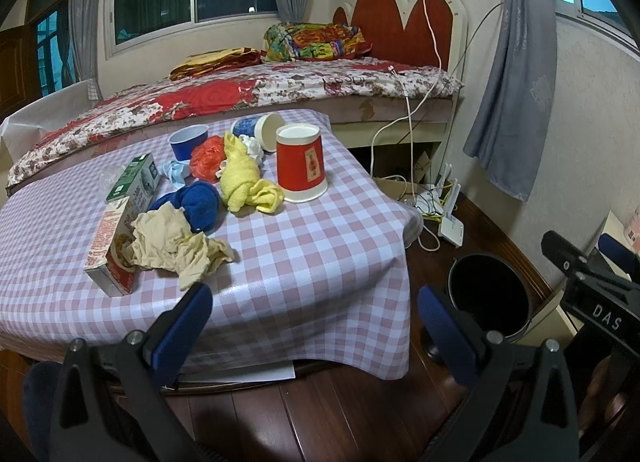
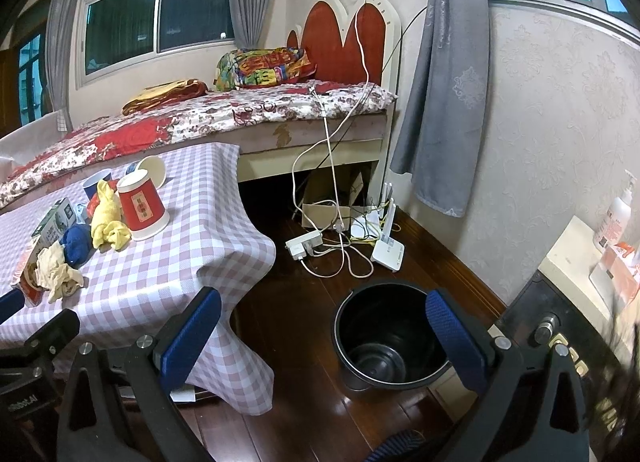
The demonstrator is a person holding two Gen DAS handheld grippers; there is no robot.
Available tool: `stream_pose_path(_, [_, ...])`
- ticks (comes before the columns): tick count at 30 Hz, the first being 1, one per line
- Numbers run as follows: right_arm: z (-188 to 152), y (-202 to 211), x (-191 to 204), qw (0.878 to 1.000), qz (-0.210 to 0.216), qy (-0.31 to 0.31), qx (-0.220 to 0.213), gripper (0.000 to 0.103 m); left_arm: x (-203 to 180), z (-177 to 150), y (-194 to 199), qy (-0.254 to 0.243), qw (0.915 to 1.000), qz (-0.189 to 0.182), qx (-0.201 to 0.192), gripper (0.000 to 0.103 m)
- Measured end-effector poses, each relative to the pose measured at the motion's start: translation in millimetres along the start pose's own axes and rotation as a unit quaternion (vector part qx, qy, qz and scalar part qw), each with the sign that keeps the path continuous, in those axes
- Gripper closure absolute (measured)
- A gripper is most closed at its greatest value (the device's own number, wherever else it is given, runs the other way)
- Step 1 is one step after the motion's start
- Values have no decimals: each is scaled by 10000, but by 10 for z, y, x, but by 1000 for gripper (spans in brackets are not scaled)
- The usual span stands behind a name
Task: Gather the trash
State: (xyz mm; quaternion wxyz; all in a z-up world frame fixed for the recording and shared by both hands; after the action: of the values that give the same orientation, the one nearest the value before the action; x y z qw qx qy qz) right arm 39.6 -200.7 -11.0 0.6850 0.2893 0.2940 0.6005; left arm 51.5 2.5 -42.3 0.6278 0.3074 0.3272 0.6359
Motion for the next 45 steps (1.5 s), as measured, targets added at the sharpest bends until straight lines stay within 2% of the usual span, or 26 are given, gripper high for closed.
stream_pose_path(33, [-34, -52, 103, 9999, 43, 91, 30, 0, -6, -31, -24, 29, 10000, 14, 22, 0])
stream_pose_path(39, [9, -107, 257, 9989, 233, 391, 102, 0, 171, -61, -96, 214, 9997, 70, 36, 0])
stream_pose_path(45, [82, -174, 532, 9950, 552, 816, 152, 0, 540, 8, -119, 687, 9973, 262, 7, 0])
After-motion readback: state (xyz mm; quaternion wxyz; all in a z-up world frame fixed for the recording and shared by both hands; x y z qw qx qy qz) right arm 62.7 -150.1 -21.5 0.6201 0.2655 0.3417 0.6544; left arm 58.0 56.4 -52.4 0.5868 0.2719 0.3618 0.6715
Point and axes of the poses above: each gripper's, at about its wrist camera, not at the fingertips, and y roughly against the way its jaws point, x to its left, z to its top, the point moved 7 cm from there along -y, roughly the way its jaws point, and after that the axes turned 14 degrees about x, right-handed, at the moved point
